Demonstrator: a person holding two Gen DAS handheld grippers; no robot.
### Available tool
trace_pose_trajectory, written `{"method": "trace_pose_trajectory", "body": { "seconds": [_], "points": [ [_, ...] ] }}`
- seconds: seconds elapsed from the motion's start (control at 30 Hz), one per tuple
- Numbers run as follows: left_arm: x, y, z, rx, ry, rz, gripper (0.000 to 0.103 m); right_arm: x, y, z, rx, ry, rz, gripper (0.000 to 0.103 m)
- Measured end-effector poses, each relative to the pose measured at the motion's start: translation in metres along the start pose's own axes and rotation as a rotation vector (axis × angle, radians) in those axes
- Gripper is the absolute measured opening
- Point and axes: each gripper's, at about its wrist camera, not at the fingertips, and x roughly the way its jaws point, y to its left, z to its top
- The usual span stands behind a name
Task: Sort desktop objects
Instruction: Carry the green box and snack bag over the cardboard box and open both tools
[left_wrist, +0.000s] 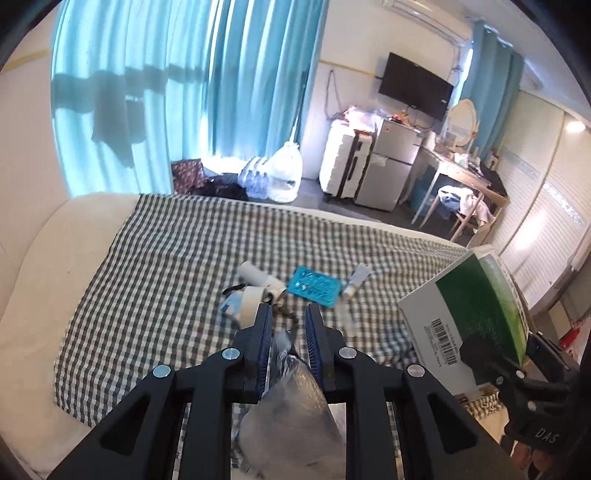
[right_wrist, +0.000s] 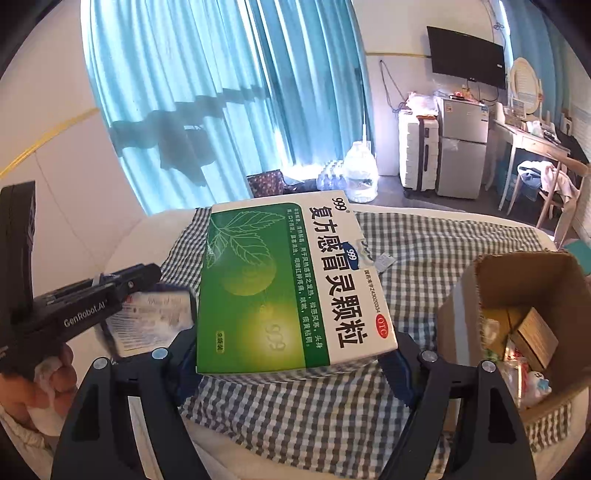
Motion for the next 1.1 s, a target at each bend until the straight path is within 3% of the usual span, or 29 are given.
{"method": "trace_pose_trajectory", "body": {
  "seconds": [0.23,0.6,0.7,0.73,0.77,0.83,1.1],
  "points": [
    [-0.015,-0.062,0.004,0.092,-0.027,-0.065,0.019,-0.040,-0.029,-0.003,0.042,-0.048,-0.050,0.079],
    [0.011,-0.153,-0.001,0.207,0.024,-0.188,0.019,-0.070,-0.104,-0.012,0.139,-0.054,-0.146,0.079],
    [0.030,-0.161,-0.016,0.218,0.089,-0.192,0.022,-0.068,-0.129,-0.018,0.180,-0.038,-0.160,0.079],
    [0.039,-0.162,-0.023,0.223,0.118,-0.193,0.036,-0.067,-0.137,-0.021,0.193,-0.032,-0.166,0.079],
    [0.047,-0.160,-0.033,0.233,0.148,-0.185,0.070,-0.067,-0.147,-0.025,0.205,-0.026,-0.173,0.079],
    [0.062,-0.153,-0.058,0.241,0.197,-0.127,0.103,-0.065,-0.157,-0.029,0.226,-0.021,-0.178,0.079],
    [0.146,-0.123,-0.146,0.175,0.450,-0.032,0.103,-0.052,-0.173,-0.040,0.262,-0.002,-0.175,0.080]
  ]
}}
